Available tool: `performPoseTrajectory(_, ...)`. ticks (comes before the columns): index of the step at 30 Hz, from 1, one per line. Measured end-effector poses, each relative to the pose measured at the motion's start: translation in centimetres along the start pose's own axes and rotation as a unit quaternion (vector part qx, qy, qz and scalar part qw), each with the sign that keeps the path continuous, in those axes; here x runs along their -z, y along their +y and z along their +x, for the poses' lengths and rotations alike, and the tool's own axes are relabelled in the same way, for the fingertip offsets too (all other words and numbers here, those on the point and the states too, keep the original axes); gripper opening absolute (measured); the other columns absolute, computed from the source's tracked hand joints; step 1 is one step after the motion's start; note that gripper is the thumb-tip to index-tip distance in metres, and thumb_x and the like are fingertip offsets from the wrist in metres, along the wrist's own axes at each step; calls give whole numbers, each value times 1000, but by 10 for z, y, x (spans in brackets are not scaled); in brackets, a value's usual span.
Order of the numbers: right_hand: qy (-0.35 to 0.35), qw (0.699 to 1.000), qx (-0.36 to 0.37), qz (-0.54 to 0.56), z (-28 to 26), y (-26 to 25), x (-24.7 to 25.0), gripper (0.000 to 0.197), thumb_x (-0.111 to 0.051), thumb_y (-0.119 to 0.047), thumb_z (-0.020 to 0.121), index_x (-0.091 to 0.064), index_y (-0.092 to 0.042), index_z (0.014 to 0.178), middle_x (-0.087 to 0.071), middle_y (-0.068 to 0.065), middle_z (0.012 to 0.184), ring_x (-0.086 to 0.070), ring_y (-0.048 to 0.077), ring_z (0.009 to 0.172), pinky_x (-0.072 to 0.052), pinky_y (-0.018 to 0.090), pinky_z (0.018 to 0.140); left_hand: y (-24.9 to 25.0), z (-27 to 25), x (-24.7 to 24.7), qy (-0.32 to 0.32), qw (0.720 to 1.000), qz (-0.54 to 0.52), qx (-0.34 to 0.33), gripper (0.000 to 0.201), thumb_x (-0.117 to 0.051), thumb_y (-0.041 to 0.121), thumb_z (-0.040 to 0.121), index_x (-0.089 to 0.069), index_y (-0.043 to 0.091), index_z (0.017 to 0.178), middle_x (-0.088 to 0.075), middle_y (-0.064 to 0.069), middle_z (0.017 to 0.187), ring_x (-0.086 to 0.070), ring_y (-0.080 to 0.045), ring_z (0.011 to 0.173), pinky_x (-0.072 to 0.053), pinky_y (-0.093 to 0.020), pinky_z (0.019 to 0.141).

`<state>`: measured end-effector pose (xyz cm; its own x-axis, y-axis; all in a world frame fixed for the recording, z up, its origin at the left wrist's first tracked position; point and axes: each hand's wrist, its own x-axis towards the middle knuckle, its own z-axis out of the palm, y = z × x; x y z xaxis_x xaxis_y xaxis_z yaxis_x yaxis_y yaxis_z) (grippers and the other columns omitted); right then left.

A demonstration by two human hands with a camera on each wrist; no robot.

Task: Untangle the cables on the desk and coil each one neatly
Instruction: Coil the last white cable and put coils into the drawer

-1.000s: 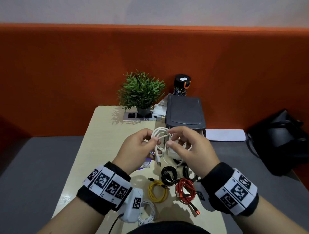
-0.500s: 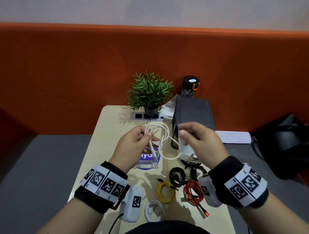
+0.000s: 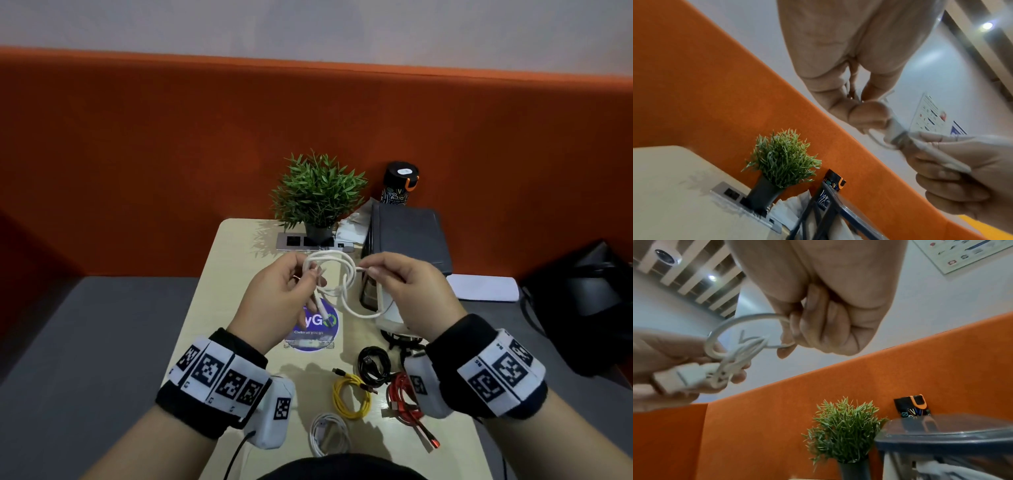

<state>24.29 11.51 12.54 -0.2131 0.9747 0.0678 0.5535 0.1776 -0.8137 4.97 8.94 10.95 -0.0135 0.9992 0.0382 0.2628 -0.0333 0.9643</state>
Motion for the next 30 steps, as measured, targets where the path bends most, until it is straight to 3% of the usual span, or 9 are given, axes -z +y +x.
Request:
performPoseTrajectory(3, -10, 1000, -7, 14, 1, -2, -4, 15, -57, -25, 93, -68, -32, 86, -59, -12, 67, -50, -1, 61, -37, 13, 55, 0, 0, 3, -1, 999, -30, 21, 14, -48, 13, 97, -58, 5, 91, -68, -10, 85, -65, -32, 58, -53, -47, 55)
performPoseTrajectory(7, -64, 997, -21, 37, -2, -1, -17, 11, -62, -25, 90, -66, -30, 99, -60, -4, 61, -49, 5, 47, -41, 24, 51, -2, -1, 6, 38, 997, -47, 45, 13, -45, 13, 98, -55, 9, 89, -68, -7, 75, -66, -28, 57, -57, -49, 60)
performPoseTrajectory(12, -78, 975, -68, 196, -2, -4, -18, 15, -54, -3, 93, -64, -11, 101, -64, 5, 62, -61, 20, 52, -47, 24, 51, -5, 0, 16, 76, 997, 18, 31, 13, -43, 20, 97, -52, 18, 88, -68, -7, 68, -68, -26, 60, -57, -49, 61)
performPoseTrajectory(14, -45, 965, -78, 245, 1, -4, -14, 14, -49, -3, 96, -63, -6, 94, -63, 7, 63, -65, 20, 61, -53, 30, 62, -2, -1, 19, 51, 998, 11, 35, 13, -45, 16, 97, -53, 16, 87, -65, -2, 64, -68, -22, 60, -58, -46, 60)
performPoseTrajectory(16, -26, 951, -93, 293, 5, -4, -12, 17, -45, -4, 98, -61, -6, 90, -60, 7, 60, -68, 22, 66, -54, 38, 72, 1, 0, 23, 25, 999, 14, 36, 13, -48, 14, 96, -54, 15, 85, -64, -7, 65, -68, -20, 60, -58, -42, 58)
performPoseTrajectory(18, -25, 938, -105, 329, 6, -5, -13, 20, -42, -6, 99, -60, -6, 89, -51, 6, 54, -64, 20, 56, -55, 35, 63, 2, 1, 25, -4, 999, -15, 51, 12, -48, 12, 96, -55, 9, 86, -64, -17, 69, -66, -23, 58, -55, -38, 56)
performPoseTrajectory(21, -1, 952, -86, 293, 7, -3, -17, 22, -40, -8, 100, -59, -8, 88, -38, 2, 49, -47, 18, 43, -43, 29, 47, 0, 0, 25, -58, 993, -65, 74, 13, -50, 8, 95, -56, 4, 84, -66, -12, 72, -63, -18, 62, -53, -32, 57)
performPoseTrajectory(25, 0, 961, -89, 260, 8, -3, -19, 23, -39, -16, 102, -57, -14, 87, -30, -3, 50, -23, 10, 42, -19, 19, 41, -1, 1, 28, -98, 978, -167, 74, 14, -50, 5, 92, -57, 6, 80, -68, -10, 77, -62, -18, 72, -53, -25, 63)
performPoseTrajectory(30, -1, 959, -110, 260, 8, -5, -19, 24, -39, -18, 102, -58, -13, 87, -28, -3, 48, -17, 12, 42, -17, 18, 42, 1, 3, 33, -128, 965, -223, 49, 12, -60, 19, 82, -62, 7, 84, -65, -7, 68, -61, -17, 65, -51, -24, 58)
